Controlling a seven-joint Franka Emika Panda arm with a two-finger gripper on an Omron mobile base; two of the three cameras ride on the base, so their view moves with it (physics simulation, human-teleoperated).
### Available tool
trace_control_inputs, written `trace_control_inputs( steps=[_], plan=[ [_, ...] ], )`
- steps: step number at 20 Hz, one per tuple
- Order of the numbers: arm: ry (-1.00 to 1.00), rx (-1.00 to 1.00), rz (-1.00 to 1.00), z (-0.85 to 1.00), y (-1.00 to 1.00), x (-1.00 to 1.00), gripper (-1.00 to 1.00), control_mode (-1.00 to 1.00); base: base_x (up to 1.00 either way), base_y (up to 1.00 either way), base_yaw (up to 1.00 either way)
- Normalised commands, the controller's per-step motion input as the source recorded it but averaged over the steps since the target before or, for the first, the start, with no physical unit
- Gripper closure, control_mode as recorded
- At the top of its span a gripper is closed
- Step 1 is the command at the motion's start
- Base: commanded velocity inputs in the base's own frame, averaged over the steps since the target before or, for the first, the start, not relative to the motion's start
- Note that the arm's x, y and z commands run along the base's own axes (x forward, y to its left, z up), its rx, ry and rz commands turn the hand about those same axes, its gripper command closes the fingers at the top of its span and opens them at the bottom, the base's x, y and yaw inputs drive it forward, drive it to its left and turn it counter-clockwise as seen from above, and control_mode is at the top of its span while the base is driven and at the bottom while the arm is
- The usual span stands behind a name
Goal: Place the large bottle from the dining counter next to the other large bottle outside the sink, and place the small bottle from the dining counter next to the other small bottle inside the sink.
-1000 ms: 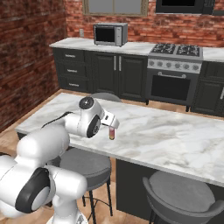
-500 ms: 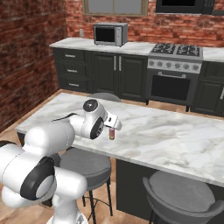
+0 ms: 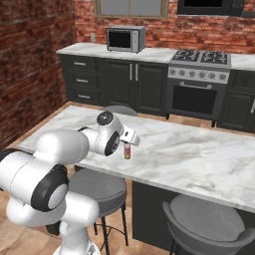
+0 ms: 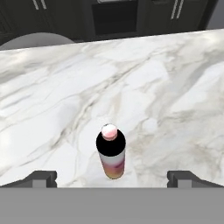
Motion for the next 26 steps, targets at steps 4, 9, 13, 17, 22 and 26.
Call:
trace_control_inputs(
  steps=[4, 9, 13, 17, 22, 26],
  plan=[
    [0.00, 0.00, 0.00, -0.14, 0.00, 0.15, -1.00, -1.00, 0.00, 0.00, 0.00],
    [0.00, 0.00, 0.00, -0.23, 0.00, 0.11, -1.00, -1.00, 0.00, 0.00, 0.00],
    [0.00, 0.00, 0.00, -0.19, -0.01, 0.17, -1.00, -1.00, 0.00, 0.00, 0.00],
    [0.00, 0.00, 0.00, -0.06, -0.05, 0.16, -1.00, -1.00, 0.00, 0.00, 0.00],
    [0.00, 0.00, 0.00, -0.03, -0.09, 0.14, -1.00, -1.00, 0.00, 0.00, 0.00],
    [0.00, 0.00, 0.00, -0.04, -0.10, 0.10, -1.00, -1.00, 0.00, 0.00, 0.00]
  ],
)
